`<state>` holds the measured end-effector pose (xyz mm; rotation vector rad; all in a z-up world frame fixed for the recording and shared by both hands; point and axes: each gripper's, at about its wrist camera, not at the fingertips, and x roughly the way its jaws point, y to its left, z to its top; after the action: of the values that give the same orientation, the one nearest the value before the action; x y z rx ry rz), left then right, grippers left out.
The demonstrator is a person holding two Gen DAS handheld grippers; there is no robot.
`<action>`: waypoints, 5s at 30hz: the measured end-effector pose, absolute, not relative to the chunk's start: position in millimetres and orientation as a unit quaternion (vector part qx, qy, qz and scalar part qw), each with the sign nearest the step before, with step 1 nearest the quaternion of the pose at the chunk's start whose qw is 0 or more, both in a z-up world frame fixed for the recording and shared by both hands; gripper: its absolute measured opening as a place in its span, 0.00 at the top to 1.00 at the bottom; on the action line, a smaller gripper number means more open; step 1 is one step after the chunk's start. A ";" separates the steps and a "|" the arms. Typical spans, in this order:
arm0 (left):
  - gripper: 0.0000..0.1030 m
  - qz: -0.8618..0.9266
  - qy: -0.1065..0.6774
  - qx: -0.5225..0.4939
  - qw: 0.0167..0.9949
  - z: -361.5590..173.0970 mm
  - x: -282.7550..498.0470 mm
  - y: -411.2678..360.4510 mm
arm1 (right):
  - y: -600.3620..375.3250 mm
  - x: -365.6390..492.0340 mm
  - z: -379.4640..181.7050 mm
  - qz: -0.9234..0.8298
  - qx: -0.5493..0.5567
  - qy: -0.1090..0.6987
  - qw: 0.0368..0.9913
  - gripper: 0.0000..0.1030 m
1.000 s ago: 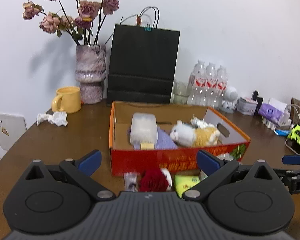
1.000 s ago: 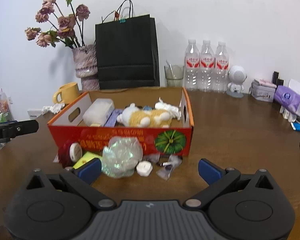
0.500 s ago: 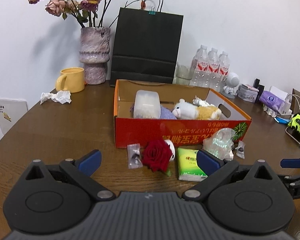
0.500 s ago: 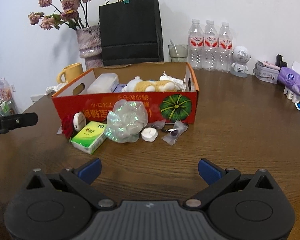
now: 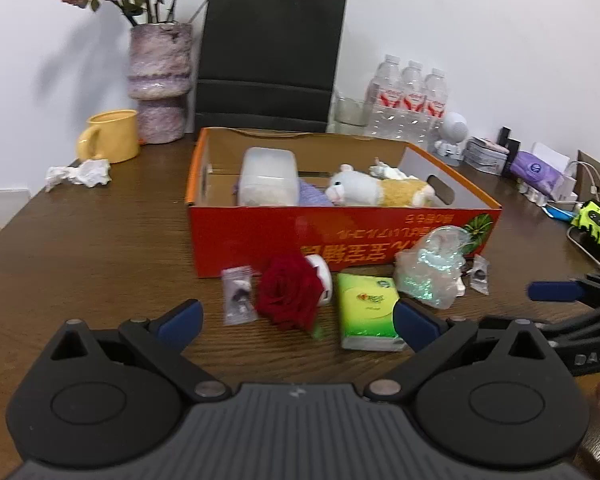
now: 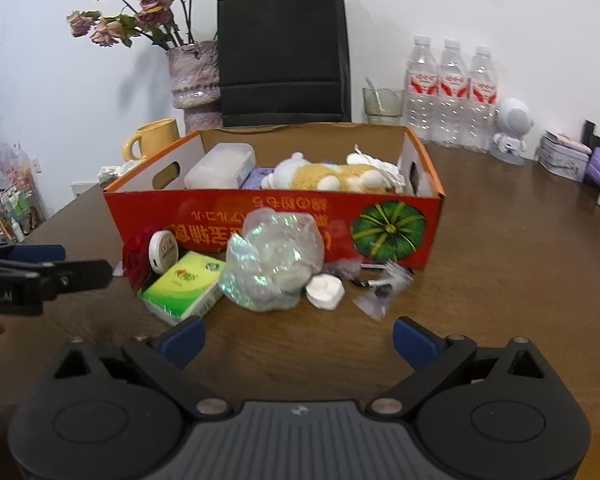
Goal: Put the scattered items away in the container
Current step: 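Move both tools toward the red rose and the crumpled plastic wrap, then grasp the red rose with the left tool while the right tool grasps the plastic wrap, then carry the rose into the box with the left tool while the right tool drops the wrap in, then withdraw both tools and move the left tool to the green tissue pack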
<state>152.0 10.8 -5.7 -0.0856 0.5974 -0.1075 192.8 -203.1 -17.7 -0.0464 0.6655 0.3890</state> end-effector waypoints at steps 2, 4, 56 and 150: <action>0.00 -0.055 0.294 -0.036 0.954 -5.9 159.3 7.4 | -198.1 199.9 -17.1 0.194 -0.027 0.321 0.927 0.08; 0.00 -0.045 0.297 -0.035 0.953 -7.2 170.3 5.8 | -192.4 207.1 -16.5 0.196 -0.031 0.316 0.928 0.08; 0.53 -0.040 0.237 -0.112 0.964 30.5 286.6 27.5 | -178.1 355.9 35.6 0.165 0.041 0.252 0.953 0.65; 0.00 -0.031 0.291 -0.036 0.956 -3.9 151.4 -11.2 | -247.1 188.6 -24.4 0.145 0.001 0.359 0.922 0.00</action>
<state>151.4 -11.2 -3.9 -0.0722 0.5909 -0.0627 188.6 -247.1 -24.4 0.0016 0.7368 0.2982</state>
